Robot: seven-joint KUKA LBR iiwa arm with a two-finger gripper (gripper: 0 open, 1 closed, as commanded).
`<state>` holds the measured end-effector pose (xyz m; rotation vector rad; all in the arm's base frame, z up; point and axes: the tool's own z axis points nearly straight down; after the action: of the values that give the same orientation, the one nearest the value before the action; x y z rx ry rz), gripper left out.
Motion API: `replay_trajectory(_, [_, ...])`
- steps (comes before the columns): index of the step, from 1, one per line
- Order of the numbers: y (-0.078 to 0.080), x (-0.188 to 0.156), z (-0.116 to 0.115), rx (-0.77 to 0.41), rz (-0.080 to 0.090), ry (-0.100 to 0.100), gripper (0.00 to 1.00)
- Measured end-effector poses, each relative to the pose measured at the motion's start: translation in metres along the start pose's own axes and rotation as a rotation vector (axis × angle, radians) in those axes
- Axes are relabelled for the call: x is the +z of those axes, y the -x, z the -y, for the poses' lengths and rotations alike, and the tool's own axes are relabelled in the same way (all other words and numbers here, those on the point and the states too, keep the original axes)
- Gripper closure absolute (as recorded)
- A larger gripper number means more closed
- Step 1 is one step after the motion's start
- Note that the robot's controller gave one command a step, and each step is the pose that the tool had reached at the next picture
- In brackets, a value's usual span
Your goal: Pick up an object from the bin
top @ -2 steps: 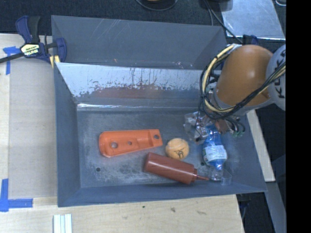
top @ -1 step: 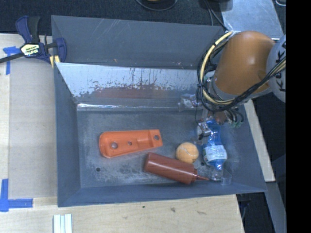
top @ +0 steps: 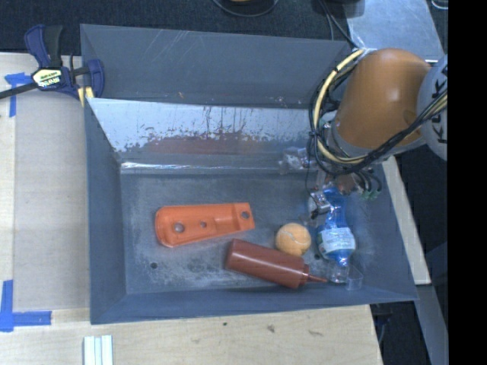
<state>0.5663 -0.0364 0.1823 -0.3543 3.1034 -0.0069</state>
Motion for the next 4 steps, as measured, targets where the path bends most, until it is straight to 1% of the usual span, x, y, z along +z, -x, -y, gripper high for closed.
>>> replay_trajectory(1, [0.024,0.069,-0.056,-0.118,0.006,-0.002,0.00])
replay_trajectory(2, [-0.012,0.109,-0.062,0.086,0.009,-0.001,1.00])
replay_trajectory(3, [-0.012,0.109,-0.062,0.085,0.009,-0.001,1.00])
replay_trajectory(4, [-0.015,0.034,-0.073,0.064,0.002,0.000,1.00])
